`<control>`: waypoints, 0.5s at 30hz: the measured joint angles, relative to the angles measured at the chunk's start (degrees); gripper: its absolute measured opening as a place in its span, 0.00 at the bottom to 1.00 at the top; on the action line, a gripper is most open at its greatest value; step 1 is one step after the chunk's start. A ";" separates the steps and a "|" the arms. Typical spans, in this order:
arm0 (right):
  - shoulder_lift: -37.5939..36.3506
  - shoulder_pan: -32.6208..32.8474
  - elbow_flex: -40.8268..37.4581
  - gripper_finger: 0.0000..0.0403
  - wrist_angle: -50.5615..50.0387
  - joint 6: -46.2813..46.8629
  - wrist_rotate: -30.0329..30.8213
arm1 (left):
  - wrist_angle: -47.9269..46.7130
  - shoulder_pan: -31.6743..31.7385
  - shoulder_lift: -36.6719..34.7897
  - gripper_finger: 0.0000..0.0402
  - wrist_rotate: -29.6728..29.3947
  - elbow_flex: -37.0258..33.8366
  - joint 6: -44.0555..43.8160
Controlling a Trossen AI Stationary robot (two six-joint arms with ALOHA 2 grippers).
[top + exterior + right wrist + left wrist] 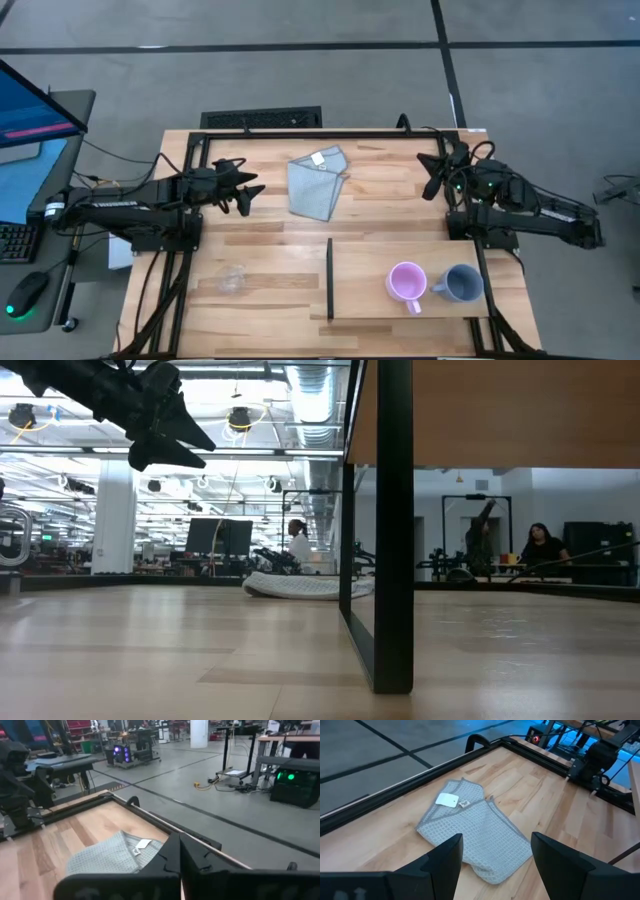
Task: Stack small to large cups/mugs on shelf
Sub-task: Put the transparent mug on the shelf
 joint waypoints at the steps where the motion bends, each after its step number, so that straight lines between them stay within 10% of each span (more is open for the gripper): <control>1: 0.00 -0.01 0.00 0.04 0.00 0.52 -0.01 | 0.00 0.01 -0.01 0.56 0.00 -0.01 0.22; 15: 0.00 -0.01 0.00 0.06 0.00 3.00 0.01 | -0.03 0.02 0.00 0.56 -2.56 0.00 4.47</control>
